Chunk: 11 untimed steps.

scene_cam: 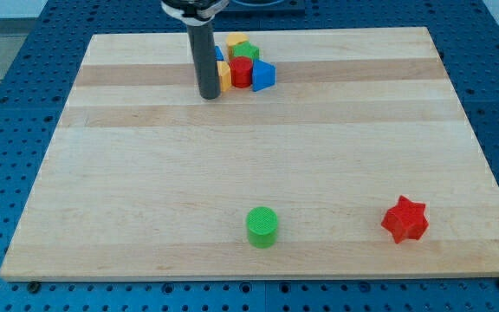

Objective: Move the blue cube into the green star

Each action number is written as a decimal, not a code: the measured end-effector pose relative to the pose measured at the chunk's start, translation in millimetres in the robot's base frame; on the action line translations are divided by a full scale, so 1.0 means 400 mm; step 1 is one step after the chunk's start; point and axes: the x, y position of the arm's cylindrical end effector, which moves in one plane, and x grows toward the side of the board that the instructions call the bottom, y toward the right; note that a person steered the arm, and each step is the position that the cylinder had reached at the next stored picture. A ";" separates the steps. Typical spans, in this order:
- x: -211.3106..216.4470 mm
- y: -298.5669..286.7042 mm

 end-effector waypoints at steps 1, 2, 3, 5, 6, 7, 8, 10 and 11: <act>-0.010 0.048; 0.027 -0.018; 0.087 -0.071; -0.174 -0.151; -0.198 -0.098; -0.188 0.041; -0.218 -0.020; -0.151 -0.136; -0.113 -0.065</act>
